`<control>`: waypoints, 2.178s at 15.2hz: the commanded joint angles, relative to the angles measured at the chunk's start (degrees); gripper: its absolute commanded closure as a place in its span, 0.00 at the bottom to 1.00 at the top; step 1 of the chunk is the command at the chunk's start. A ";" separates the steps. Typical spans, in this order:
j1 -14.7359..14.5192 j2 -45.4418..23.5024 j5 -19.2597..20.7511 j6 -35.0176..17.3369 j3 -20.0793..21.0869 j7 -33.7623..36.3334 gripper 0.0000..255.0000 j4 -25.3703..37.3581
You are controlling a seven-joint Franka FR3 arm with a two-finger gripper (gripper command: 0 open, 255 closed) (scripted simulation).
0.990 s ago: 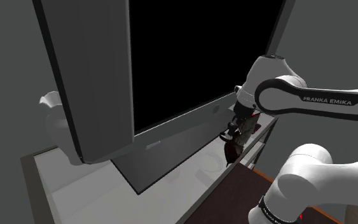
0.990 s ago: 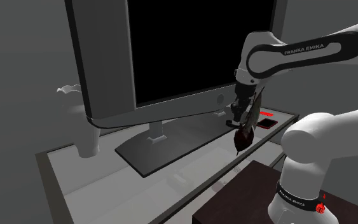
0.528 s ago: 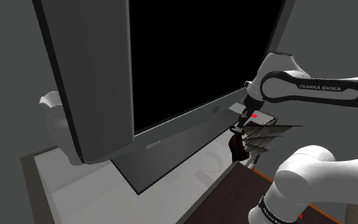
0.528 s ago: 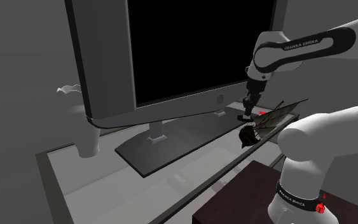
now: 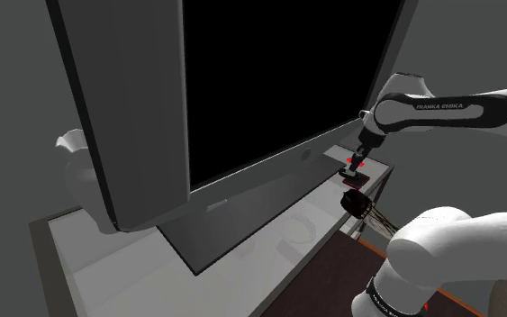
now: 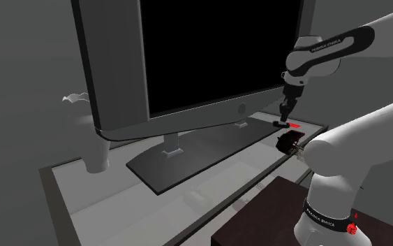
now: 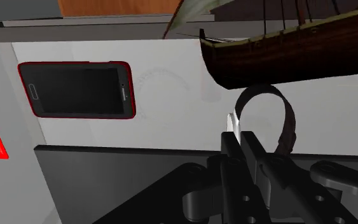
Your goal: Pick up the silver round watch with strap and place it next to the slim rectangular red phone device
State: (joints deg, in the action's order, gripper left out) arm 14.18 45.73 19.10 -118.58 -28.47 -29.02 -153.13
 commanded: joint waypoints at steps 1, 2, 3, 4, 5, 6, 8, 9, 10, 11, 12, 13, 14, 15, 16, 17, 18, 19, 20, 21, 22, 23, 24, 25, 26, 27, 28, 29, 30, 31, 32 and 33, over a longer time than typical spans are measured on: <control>-0.05 -3.02 0.69 -1.04 -3.11 -2.91 1.00 2.48; -0.30 -4.63 0.79 -1.49 -4.64 -4.32 1.00 3.92; -0.64 -6.27 0.79 -1.91 -6.19 -5.74 1.00 5.42; -1.05 -7.93 0.68 -2.31 -7.76 -7.19 1.00 6.97; -1.56 -9.61 0.46 -2.69 -9.35 -8.66 1.00 8.57; -2.14 -11.33 0.13 -3.04 -10.98 -10.17 1.00 10.21; -3.54 -14.87 -0.94 -3.67 -14.36 -13.33 1.00 13.65; -4.39 -16.70 -1.67 -3.94 -16.14 -14.99 1.00 15.43; -5.34 -18.58 -2.55 -4.17 -18.01 -16.71 1.00 17.27; -6.38 -20.53 -3.62 -4.38 -19.96 -18.52 1.00 19.15; -7.54 -22.57 -4.87 -4.54 -22.03 -20.42 1.00 21.08; -8.79 -24.73 -6.38 -4.67 -24.20 -22.46 1.00 23.07; -10.14 -27.05 -8.17 -4.75 -26.53 -24.67 1.00 25.10; -11.65 -29.57 -10.31 -4.77 -29.06 -27.07 1.00 27.20; -13.28 -32.39 -12.92 -4.71 -31.81 -29.77 1.00 29.37; -15.05 -35.65 -16.19 -4.52 -34.86 -32.86 1.00 31.62; -16.78 -39.66 -20.47 -4.13 -38.16 -36.61 1.00 33.97; -18.08 -44.85 -26.28 -3.30 -41.49 -41.33 1.00 36.49; -17.33 -51.18 -33.40 -1.74 -43.33 -46.79 1.00 39.26; -14.50 -56.91 -39.57 0.29 -43.10 -51.36 1.00 42.19; -10.04 -60.72 -43.24 2.03 -40.67 -54.07 1.00 45.12; -7.96 -60.96 -43.25 2.21 -38.80 -54.15 1.00 45.85; -7.42 -61.11 -43.46 1.54 -38.14 -54.35 1.00 45.35; -7.12 -61.42 -43.88 0.93 -37.79 -54.68 1.00 44.88; -6.86 -61.78 -44.35 0.35 -37.49 -55.05 1.00 44.42; -6.59 -62.16 -44.85 -0.23 -37.18 -55.43 1.00 43.98; -6.31 -62.54 -45.35 -0.79 -36.86 -55.82 1.00 43.56; -6.02 -62.93 -45.87 -1.35 -36.52 -56.21 1.00 43.14; -5.72 -63.34 -46.40 -1.91 -36.18 -56.62 1.00 42.75; -5.41 -63.75 -46.93 -2.45 -35.82 -57.02 1.00 42.36; -5.09 -64.17 -47.48 -2.99 -35.45 -57.43 1.00 41.99; -4.77 -64.59 -48.04 -3.53 -35.07 -57.85 1.00 41.64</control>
State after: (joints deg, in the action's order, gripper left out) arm 8.92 -18.28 -28.20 -121.51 -64.04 -86.32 -111.15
